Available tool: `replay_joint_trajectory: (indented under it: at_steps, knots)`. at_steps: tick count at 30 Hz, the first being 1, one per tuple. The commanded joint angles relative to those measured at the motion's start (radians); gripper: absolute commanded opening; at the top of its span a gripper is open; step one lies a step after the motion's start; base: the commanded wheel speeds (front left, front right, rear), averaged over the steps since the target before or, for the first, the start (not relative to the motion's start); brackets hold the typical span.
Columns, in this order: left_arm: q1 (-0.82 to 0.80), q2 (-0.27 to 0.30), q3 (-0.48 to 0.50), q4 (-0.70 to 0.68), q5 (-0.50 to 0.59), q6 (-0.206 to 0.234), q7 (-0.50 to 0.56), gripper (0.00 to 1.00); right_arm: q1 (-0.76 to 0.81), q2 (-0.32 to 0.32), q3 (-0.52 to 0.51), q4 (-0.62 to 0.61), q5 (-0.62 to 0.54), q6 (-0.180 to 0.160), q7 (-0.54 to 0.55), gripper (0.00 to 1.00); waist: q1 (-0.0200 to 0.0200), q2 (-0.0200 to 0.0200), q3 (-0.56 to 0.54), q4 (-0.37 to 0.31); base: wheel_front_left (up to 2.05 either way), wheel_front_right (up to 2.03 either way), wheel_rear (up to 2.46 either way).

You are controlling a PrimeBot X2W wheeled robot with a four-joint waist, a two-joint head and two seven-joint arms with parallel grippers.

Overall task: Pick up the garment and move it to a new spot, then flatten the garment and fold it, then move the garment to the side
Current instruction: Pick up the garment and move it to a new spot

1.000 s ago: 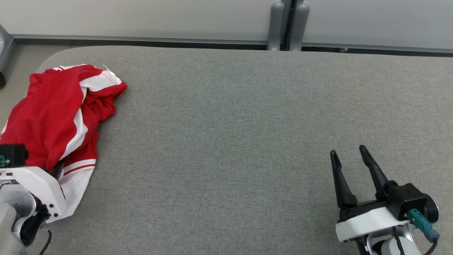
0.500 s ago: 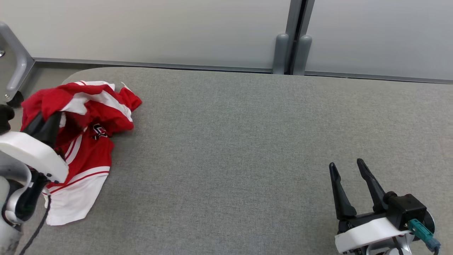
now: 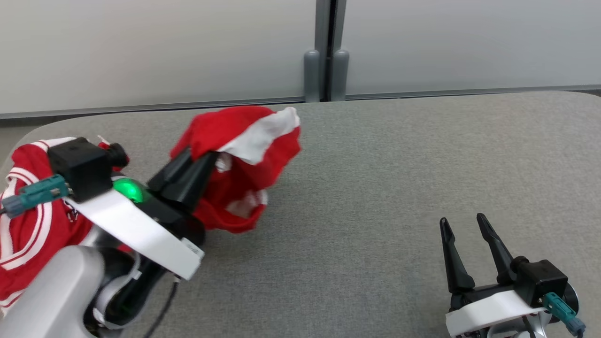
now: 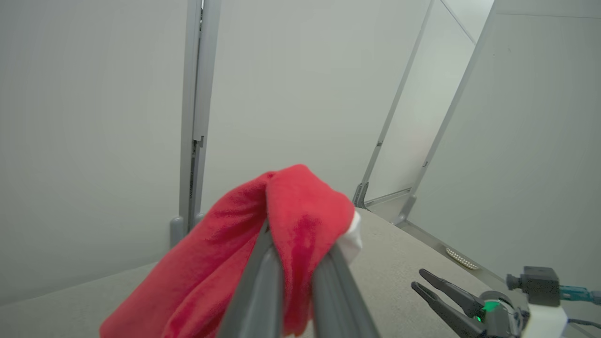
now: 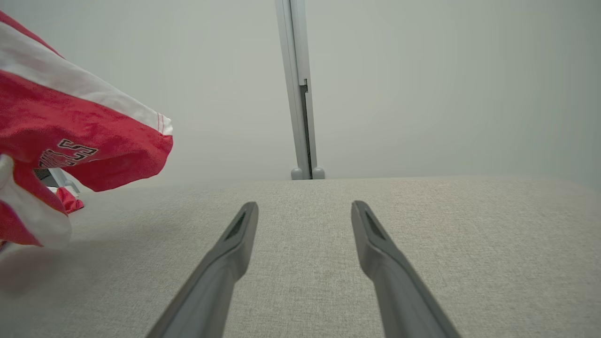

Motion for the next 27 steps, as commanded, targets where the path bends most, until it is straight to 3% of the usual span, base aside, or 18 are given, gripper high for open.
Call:
replay_joint_trajectory:
  at_steps: [1, 7, 13, 20, 27]
  knots:
    - [-0.004, -0.026, -0.019, -0.023, -0.013, -0.006, 0.002, 0.00, 0.010, -0.005, -0.001, 0.000, 0.001, 0.000, -0.005, 1.00, 0.0000, 0.0000, 0.000, -0.042, 0.00, 0.00, 0.00]
    - [-0.041, -0.162, -0.110, -0.088, -0.042, -0.027, -0.004, 0.00, 0.024, -0.005, 0.003, 0.003, 0.004, 0.000, -0.005, 1.00, 0.0000, 0.0000, -0.002, -0.106, 0.00, 0.00, 0.00]
    - [-0.038, -0.262, -0.166, -0.021, -0.086, -0.036, -0.012, 0.00, 0.028, -0.005, 0.011, 0.002, 0.001, 0.000, -0.005, 1.00, 0.0000, 0.0000, 0.006, -0.144, 0.00, 0.00, 0.00]
    - [-0.004, -0.329, -0.216, 0.261, -0.135, -0.045, -0.003, 0.00, 0.028, -0.005, 0.008, 0.000, -0.002, 0.000, -0.005, 1.00, 0.0000, 0.0000, 0.021, -0.142, 0.00, 0.00, 0.00]
    - [-0.047, -0.441, -0.284, 0.668, -0.167, -0.105, -0.038, 0.00, 0.003, -0.005, 0.048, 0.010, 0.011, 0.000, -0.005, 1.00, 0.0000, 0.0000, 0.039, -0.143, 0.00, 0.00, 0.00]
